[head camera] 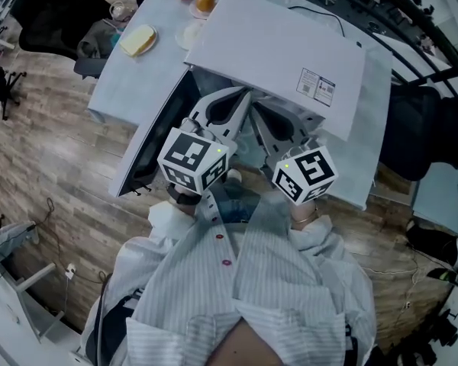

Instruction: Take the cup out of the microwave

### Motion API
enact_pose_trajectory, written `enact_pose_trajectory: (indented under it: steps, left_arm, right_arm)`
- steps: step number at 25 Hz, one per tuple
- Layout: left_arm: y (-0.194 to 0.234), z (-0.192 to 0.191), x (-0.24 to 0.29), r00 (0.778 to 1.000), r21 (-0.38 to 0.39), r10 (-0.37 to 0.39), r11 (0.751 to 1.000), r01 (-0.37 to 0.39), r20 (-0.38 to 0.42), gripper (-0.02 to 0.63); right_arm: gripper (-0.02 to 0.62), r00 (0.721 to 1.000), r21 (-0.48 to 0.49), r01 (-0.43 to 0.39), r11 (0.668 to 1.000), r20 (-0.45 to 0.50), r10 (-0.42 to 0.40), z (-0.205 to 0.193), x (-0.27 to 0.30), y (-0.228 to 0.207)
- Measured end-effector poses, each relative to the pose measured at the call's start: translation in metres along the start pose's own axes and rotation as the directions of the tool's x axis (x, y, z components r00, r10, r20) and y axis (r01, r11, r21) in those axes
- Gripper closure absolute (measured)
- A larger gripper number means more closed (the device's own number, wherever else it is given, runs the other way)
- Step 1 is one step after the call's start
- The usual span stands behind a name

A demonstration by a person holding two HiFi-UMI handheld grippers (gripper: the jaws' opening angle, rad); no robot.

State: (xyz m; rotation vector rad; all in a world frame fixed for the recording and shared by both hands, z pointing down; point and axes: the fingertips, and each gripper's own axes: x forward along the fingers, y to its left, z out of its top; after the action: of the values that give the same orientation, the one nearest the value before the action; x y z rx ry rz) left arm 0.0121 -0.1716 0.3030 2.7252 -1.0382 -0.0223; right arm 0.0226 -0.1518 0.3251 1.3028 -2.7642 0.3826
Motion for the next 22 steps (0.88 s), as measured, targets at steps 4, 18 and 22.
enact_pose_trajectory:
  steps: [4,18,22]
  left_arm:
    - [-0.002,0.003,0.005,0.999,0.008,-0.033,0.999,0.033,-0.011,0.597]
    - [0.015,-0.026,-0.007,0.996,-0.02,-0.035,0.999,0.033,-0.076,0.597]
    - [0.02,-0.036,-0.008,0.995,-0.031,-0.032,0.999,0.03,-0.093,0.597]
  right_arm:
    - [0.56,1.0,0.01,0.02,1.0,-0.003,-0.02,0.0,0.003,-0.001]
    - [0.56,0.995,0.069,0.089,0.994,-0.042,-0.086,-0.031,0.01,-0.006]
    - [0.56,0.992,0.099,0.115,0.988,-0.065,-0.108,-0.051,0.013,-0.011]
